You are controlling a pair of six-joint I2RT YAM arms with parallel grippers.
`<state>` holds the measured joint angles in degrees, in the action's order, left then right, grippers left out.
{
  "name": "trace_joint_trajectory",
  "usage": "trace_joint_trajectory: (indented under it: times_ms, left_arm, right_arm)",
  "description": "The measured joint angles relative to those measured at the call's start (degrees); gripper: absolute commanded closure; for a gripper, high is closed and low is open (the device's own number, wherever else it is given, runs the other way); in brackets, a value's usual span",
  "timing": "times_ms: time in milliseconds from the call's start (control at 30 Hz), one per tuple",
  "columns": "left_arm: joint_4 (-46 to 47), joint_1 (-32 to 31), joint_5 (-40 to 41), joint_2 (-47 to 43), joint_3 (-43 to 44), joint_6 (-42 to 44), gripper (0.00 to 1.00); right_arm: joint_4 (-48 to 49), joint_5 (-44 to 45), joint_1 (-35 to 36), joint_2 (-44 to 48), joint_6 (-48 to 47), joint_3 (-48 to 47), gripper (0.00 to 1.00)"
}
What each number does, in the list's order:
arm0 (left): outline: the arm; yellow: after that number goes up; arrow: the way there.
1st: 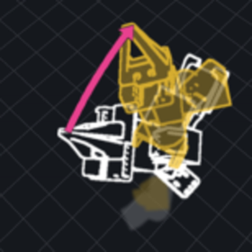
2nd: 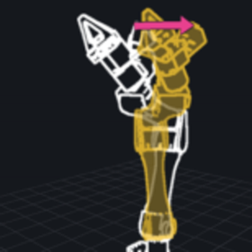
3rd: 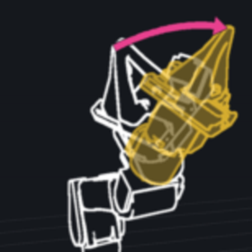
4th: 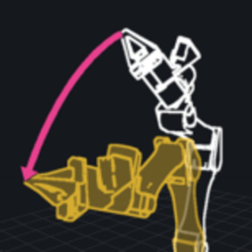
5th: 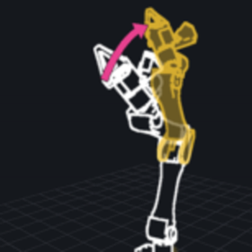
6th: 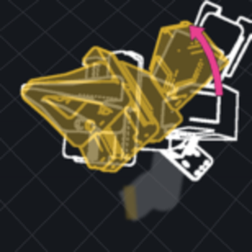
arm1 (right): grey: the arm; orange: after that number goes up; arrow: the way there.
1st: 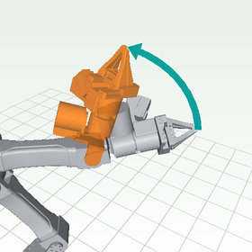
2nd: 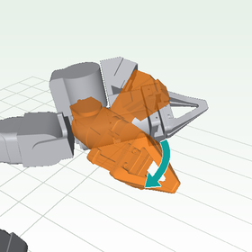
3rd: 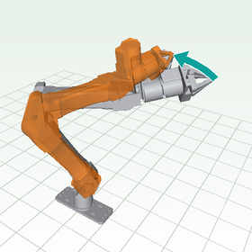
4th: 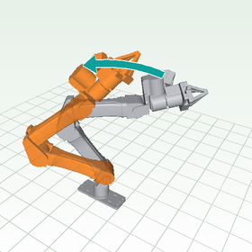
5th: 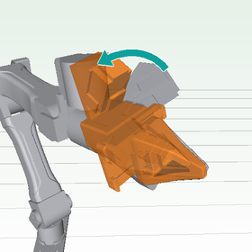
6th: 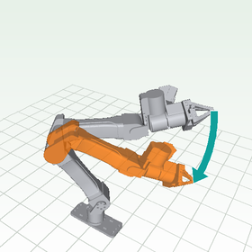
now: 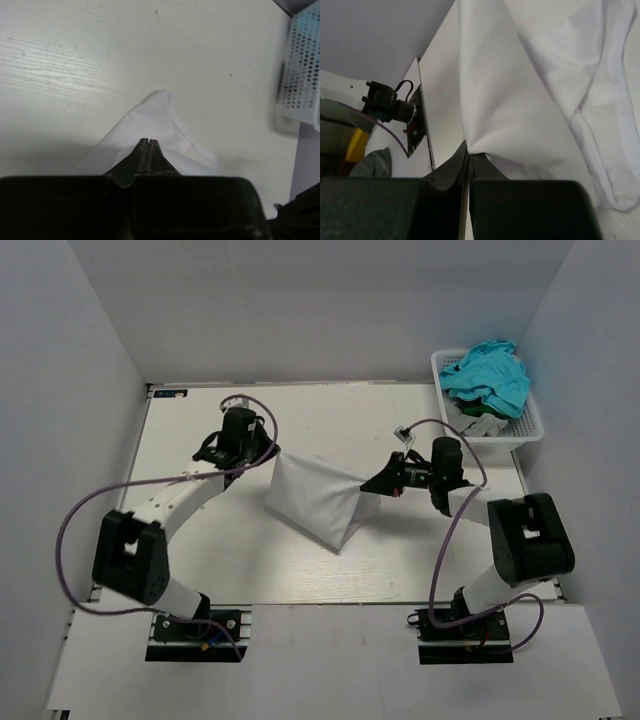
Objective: Fold and stack the t-shirts
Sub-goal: Fold the long partially folded tshirt into a neat square
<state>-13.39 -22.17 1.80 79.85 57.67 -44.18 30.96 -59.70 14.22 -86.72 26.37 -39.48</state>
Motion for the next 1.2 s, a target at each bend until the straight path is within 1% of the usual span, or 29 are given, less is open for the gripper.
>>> trace_joint_trajectory:
  times_ms: [100,167,200,267,367,433,500,600,700,767,800,833,867,900,967,1000,1033,1067,1100,1133,1200]
  left_arm:
    - [1.1,0.1,2.4,9.8,5.3,-0.1,1.00]
    - [1.9,0.3,3.1,14.7,7.9,-0.2,1.00]
    - [1.8,0.3,3.3,17.5,9.6,-0.2,1.00]
    - [1.9,0.3,3.7,21.2,12.0,-0.3,1.00]
    - [2.5,0.3,3.7,28.0,17.4,-0.2,1.00]
    - [3.0,0.3,3.5,31.6,20.7,-0.2,1.00]
    - [3.3,0.3,3.5,34.0,22.6,-0.2,1.00]
    - [3.5,0.3,3.7,36.1,23.7,-0.2,1.00]
    - [3.5,0.3,3.7,37.2,24.3,-0.2,1.00]
    - [3.3,0.3,3.7,37.3,24.3,0.0,1.00]
    - [3.2,0.3,3.7,37.3,24.5,0.2,0.97]
    - [2.9,0.2,3.8,37.3,24.7,0.3,0.88]
    - [2.4,0.2,3.8,37.3,25.0,0.7,0.69]
    - [2.0,0.2,3.8,37.3,25.3,1.4,0.60]
    - [1.0,0.2,4.3,37.1,25.8,1.9,0.44]
    - [0.4,0.2,4.6,36.9,25.8,2.2,0.33]
    - [-0.5,0.2,5.0,36.5,25.8,2.6,0.27]
    - [-1.3,0.2,5.4,36.0,25.8,2.8,0.23]
    - [-2.1,0.2,6.0,35.4,25.8,3.1,0.07]
    - [-2.6,0.2,6.4,34.8,25.7,3.7,0.05]
    - [-3.3,-0.1,7.0,32.5,24.9,4.6,0.07]
  right_arm:
    - [8.9,-0.8,-2.6,-6.1,6.4,3.8,1.00]
    - [14.9,-1.3,-4.4,-10.6,11.0,4.7,1.00]
    - [21.0,-1.7,-5.2,-12.9,14.8,5.0,1.00]
    - [28.4,-2.3,-6.9,-18.1,22.1,5.2,1.00]
    - [36.9,-3.3,-8.7,-26.2,35.1,4.7,1.00]
    - [39.0,-3.7,-9.3,-32.0,41.9,3.7,1.00]
    - [39.5,-3.8,-9.4,-34.7,45.6,3.7,1.00]
    - [40.7,-4.3,-9.5,-34.4,48.2,4.0,1.00]
    - [42.3,-4.7,-9.6,-33.3,48.6,4.0,1.00]
    - [42.9,-4.8,-9.6,-32.6,48.3,4.1,0.91]
    - [43.1,-4.8,-9.6,-32.2,48.1,4.2,0.88]
    - [43.1,-4.8,-9.6,-31.8,47.7,4.3,0.73]
    - [42.9,-4.8,-9.6,-31.1,47.1,4.7,0.48]
    - [42.7,-4.8,-9.6,-30.2,46.4,5.0,0.10]
    - [42.5,-4.5,-9.6,-27.5,41.4,5.5,0.10]
    - [40.1,-3.5,-9.6,-25.8,37.5,5.7,0.10]
    - [36.4,-2.7,-9.5,-22.0,32.6,5.5,0.10]
    - [29.9,-0.4,-9.3,-18.5,27.6,4.9,0.10]
    - [22.8,2.6,-8.9,-14.6,21.9,3.9,0.10]
    - [15.2,6.4,-8.6,-10.7,16.1,2.1,0.10]
    - [2.5,13.7,-8.0,-4.3,6.5,-1.3,0.10]
